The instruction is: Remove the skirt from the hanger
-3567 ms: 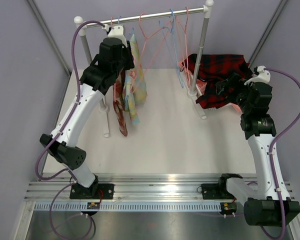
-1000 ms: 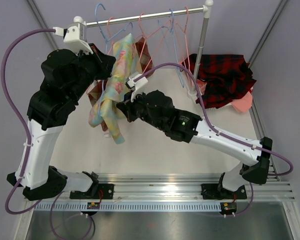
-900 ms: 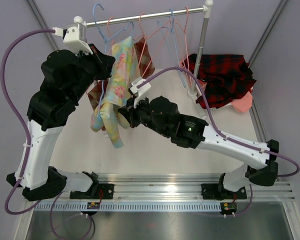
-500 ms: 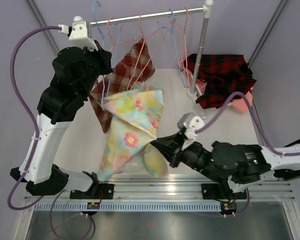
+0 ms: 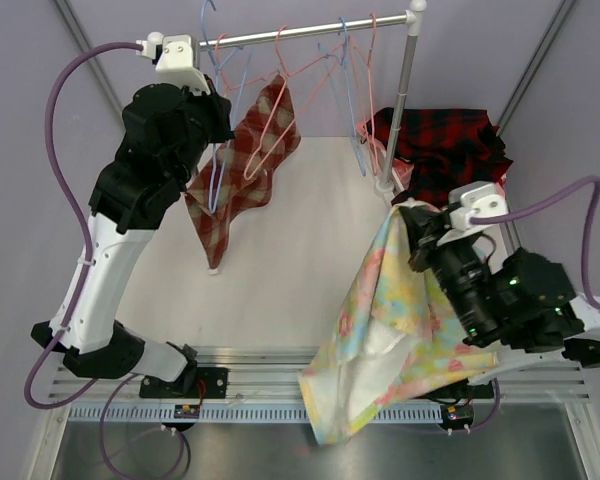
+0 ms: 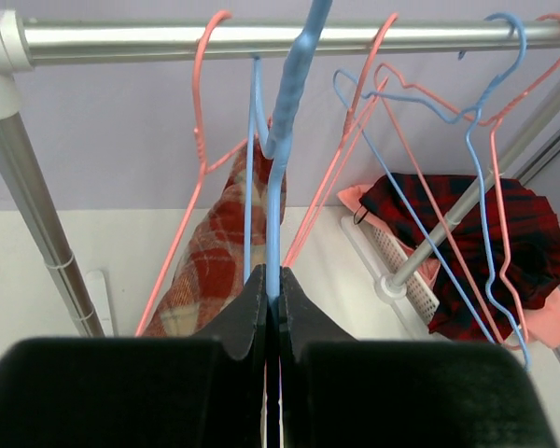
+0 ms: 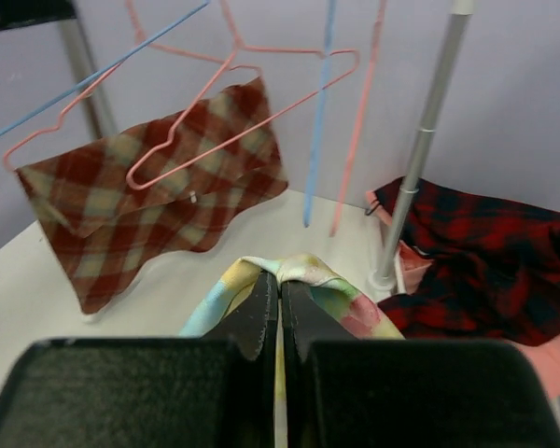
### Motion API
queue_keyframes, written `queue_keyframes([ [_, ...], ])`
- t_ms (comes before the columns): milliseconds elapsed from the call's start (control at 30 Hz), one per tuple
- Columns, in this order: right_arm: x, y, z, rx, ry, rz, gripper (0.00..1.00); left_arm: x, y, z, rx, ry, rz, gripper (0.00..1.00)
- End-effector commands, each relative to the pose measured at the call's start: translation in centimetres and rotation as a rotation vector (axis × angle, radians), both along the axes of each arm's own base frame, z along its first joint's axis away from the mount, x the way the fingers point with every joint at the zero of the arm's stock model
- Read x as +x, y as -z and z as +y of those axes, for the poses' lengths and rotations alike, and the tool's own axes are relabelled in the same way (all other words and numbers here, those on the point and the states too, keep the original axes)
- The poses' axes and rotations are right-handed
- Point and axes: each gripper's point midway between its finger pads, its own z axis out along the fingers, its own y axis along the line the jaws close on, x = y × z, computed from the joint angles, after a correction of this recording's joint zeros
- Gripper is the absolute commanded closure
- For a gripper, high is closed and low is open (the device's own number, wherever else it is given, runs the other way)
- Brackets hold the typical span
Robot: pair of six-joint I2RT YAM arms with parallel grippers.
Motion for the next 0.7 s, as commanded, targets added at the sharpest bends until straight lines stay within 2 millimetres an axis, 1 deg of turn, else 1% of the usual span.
queue_keyframes([
  [0, 1.8, -4.4, -7.3, 0.071, 0.109, -0.041, 1.00, 0.2, -2.3, -0.9, -0.011, 0.047, -0.053, 1.00],
  [33, 2.0, -5.4, -8.7, 0.055, 0.122, -0.061, 1.00, 1.0, -2.1, -1.6, -0.005, 0.058, -0.046, 1.00],
  [100, 2.1, -6.4, -10.2, 0.065, 0.118, -0.072, 1.00, 1.8, -1.8, -2.4, -0.001, 0.069, -0.036, 1.00],
  [133, 2.1, -7.1, -10.7, 0.062, 0.088, -0.091, 1.00, 2.6, -1.3, -3.3, 0.004, 0.084, -0.025, 1.00],
  [167, 1.9, -7.3, -10.6, 0.048, 0.052, -0.107, 1.00, 3.0, -1.0, -3.7, 0.002, 0.094, -0.022, 1.00],
  [200, 1.7, -7.3, -10.2, 0.026, 0.003, -0.126, 1.00, 3.5, -1.2, -4.1, -0.010, 0.101, -0.030, 1.00],
  [233, 1.5, -7.3, -9.9, -0.042, -0.026, -0.157, 1.00, 4.3, -0.5, -4.8, -0.005, 0.108, -0.017, 1.00],
  [267, 1.7, -7.5, -10.0, -0.074, -0.002, -0.175, 1.00, 4.6, -0.7, -5.1, -0.010, 0.113, -0.023, 1.00],
  [300, 2.0, -8.7, -10.9, -0.110, 0.049, -0.219, 1.00, 5.1, -0.6, -5.3, -0.014, 0.113, -0.020, 1.00],
  [333, 2.2, -9.0, -11.3, -0.127, 0.073, -0.229, 1.00, 5.5, -0.3, -5.6, -0.014, 0.117, -0.014, 1.00],
  [367, 2.3, -9.5, -11.9, -0.129, 0.084, -0.241, 1.00, 6.5, 0.2, -5.9, -0.012, 0.112, -0.004, 1.00],
  [400, 2.3, -10.3, -12.5, -0.105, 0.093, -0.249, 1.00, 6.9, 0.5, -6.0, -0.012, 0.112, 0.004, 1.00],
  [433, 2.4, -11.4, -13.7, -0.096, 0.099, -0.263, 1.00, 7.4, 0.9, -6.1, -0.013, 0.113, 0.012, 1.00],
  [467, 2.4, -11.9, -13.7, -0.089, 0.081, -0.269, 1.00, 8.3, 1.7, -6.1, -0.009, 0.105, 0.026, 1.00],
  [500, 2.4, -12.6, -14.4, -0.076, 0.061, -0.268, 1.00, 8.8, 2.1, -6.1, -0.019, 0.103, 0.037, 1.00],
  [533, 2.4, -12.8, -14.6, -0.077, 0.045, -0.256, 1.00, 9.3, 2.9, -6.2, -0.021, 0.106, 0.053, 1.00],
  [567, 2.5, -12.8, -14.7, -0.095, 0.017, -0.239, 1.00, 9.9, 3.2, -5.6, -0.025, 0.092, 0.060, 1.00],
  [600, 2.9, -13.7, -15.0, -0.094, -0.019, -0.231, 1.00, 10.5, 4.1, -5.7, -0.030, 0.085, 0.078, 1.00],
  [633, 3.3, -13.2, -15.7, -0.111, -0.029, -0.177, 1.00, 10.8, 4.4, -5.6, -0.034, 0.089, 0.084, 1.00],
  [667, 3.4, -13.5, -15.8, -0.116, -0.040, -0.187, 1.00, 11.4, 4.6, -5.1, -0.041, 0.078, 0.085, 1.00],
])
